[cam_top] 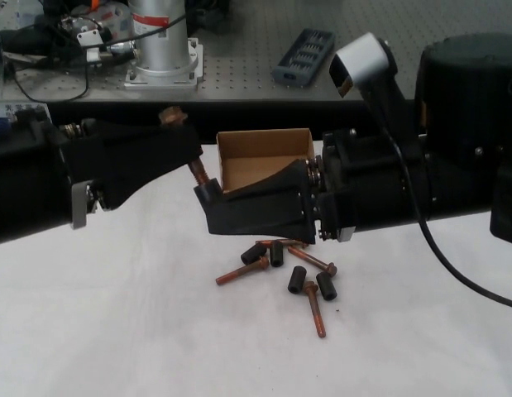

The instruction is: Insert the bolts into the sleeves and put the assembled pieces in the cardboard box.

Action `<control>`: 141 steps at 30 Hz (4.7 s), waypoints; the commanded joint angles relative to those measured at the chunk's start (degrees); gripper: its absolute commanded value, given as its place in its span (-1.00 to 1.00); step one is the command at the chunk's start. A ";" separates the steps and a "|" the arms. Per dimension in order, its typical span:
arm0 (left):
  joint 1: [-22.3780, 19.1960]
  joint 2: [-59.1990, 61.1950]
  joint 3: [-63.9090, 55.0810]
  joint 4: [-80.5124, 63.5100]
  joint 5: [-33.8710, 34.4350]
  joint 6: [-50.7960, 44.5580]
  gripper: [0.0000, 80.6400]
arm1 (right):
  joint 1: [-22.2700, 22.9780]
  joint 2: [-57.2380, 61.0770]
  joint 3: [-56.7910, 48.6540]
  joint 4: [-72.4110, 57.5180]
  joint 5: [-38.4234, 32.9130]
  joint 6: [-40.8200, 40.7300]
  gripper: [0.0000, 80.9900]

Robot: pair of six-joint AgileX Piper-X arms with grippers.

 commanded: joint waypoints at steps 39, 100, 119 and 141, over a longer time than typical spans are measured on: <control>-0.13 0.99 1.13 -8.05 2.77 -5.86 0.28 | -2.43 -0.99 -1.82 -2.14 0.75 -4.22 -0.93; 28.12 -16.75 1.13 32.75 -3.29 20.40 0.09 | -16.44 53.28 -68.25 48.68 29.03 -14.17 -0.27; 28.12 -16.75 1.13 32.75 -3.29 20.40 0.09 | -16.44 21.34 -51.64 78.27 38.29 -31.73 -0.29; 28.12 -16.75 1.13 46.47 -3.29 20.41 0.09 | -16.44 -18.08 -7.00 76.34 36.92 -29.35 -0.41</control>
